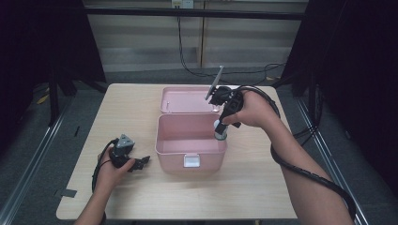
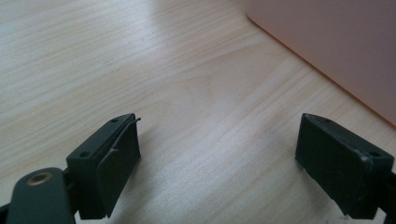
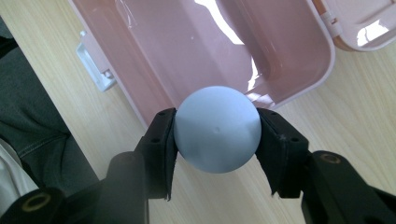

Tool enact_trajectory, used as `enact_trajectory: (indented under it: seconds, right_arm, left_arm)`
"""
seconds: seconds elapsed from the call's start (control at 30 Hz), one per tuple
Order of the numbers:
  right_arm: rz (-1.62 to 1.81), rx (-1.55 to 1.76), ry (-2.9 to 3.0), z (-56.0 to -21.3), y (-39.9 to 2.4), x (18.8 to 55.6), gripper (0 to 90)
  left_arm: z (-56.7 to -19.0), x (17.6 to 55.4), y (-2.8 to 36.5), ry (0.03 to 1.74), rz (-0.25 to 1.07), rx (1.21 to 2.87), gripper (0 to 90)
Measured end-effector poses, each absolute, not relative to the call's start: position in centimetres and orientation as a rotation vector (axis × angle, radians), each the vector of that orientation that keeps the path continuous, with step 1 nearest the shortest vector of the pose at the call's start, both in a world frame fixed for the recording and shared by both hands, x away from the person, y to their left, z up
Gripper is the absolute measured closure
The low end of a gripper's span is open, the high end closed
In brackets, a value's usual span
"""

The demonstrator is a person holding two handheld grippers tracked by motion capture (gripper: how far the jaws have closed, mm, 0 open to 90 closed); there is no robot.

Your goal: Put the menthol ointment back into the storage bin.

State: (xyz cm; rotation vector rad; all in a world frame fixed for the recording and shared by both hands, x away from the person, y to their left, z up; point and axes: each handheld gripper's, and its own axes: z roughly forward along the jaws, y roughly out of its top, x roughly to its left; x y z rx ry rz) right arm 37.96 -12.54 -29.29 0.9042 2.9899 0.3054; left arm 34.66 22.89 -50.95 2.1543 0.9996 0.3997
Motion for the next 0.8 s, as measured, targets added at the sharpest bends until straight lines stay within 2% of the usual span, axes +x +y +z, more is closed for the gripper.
enact_trajectory:
  seconds: [0.8]
  right_arm:
    - [0.292,1.029,2.98,-31.4,-10.1,40.0,50.7]
  left_arm:
    - [-51.0,34.7,22.9,0.998,0.399,2.155,13.0]
